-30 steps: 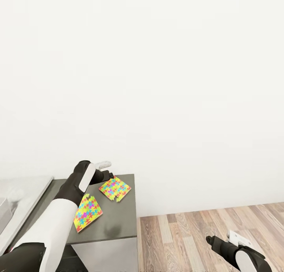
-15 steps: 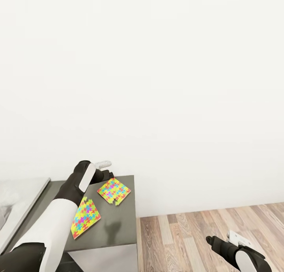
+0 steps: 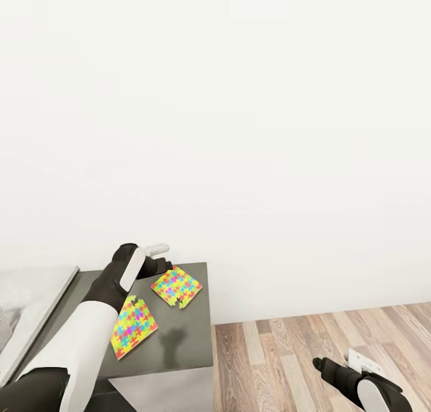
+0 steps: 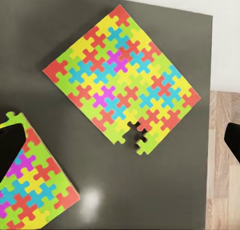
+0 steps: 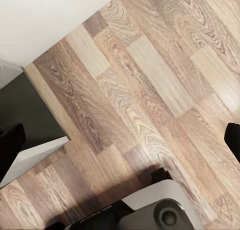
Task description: Put all the toys in the child's room - the three board games (two on the bed and one on the table), the two jigsaw puzzles on the table, and the tennis ball on the table - inside the toy box on the table in the child's room.
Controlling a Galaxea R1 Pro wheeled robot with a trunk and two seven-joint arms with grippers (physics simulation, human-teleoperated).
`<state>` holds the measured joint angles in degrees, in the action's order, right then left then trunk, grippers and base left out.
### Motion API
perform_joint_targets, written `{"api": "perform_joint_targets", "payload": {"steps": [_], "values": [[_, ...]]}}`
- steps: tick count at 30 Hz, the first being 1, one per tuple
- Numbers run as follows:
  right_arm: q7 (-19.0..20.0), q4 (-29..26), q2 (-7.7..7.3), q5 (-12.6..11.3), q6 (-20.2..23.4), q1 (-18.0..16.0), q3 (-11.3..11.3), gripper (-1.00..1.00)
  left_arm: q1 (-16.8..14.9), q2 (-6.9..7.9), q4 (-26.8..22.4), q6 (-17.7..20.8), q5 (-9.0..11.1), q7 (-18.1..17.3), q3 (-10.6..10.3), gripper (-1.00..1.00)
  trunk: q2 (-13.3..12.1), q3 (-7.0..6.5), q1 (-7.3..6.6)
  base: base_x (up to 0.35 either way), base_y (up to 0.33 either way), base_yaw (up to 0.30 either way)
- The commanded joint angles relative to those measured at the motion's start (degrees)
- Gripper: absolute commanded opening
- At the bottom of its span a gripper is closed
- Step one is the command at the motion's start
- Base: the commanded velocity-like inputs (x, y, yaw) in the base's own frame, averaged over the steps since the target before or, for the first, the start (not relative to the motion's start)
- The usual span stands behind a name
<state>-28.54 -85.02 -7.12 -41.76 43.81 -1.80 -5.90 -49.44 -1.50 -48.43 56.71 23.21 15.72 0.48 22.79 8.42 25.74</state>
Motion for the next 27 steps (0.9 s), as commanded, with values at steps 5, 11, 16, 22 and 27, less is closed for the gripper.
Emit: {"api": "perform_joint_targets", "payload": {"steps": [5,11,16,22,27], "values": [[-0.6,-0.1,0.0,-0.6,0.1,0.0,0.0,1.0,0.0,-0.05,0.1,-0.7,0.6,0.5,0.0,1.0,0.1,0.6,0.04,0.034,0.074,0.033],[-0.6,-0.1,0.0,-0.5,0.0,0.0,0.0,1.0,0.0,-0.08,0.2,-1.1,0.6,0.5,0.0,1.0,0.1,1.15,0.04,0.015,0.007,0.115],[-0.6,-0.1,0.0,-0.5,-0.2,0.0,0.1,1.0,0.0,-0.08,0.2,-1.2,0.6,0.5,0.1,1.0,0.1,1.46,0.04,0.154,-0.102,0.081],[-0.4,-0.1,0.0,-0.5,-0.3,0.0,0.2,1.0,0.0,-0.08,0.2,-1.2,0.6,0.5,0.2,1.0,0.1,1.59,0.04,0.068,-0.026,0.028],[-0.4,-0.1,0.0,-0.5,-0.3,0.0,0.1,1.0,0.0,-0.08,0.2,-1.3,0.6,0.5,0.2,1.0,0.1,1.92,0.04,0.149,-0.003,0.103]]}}
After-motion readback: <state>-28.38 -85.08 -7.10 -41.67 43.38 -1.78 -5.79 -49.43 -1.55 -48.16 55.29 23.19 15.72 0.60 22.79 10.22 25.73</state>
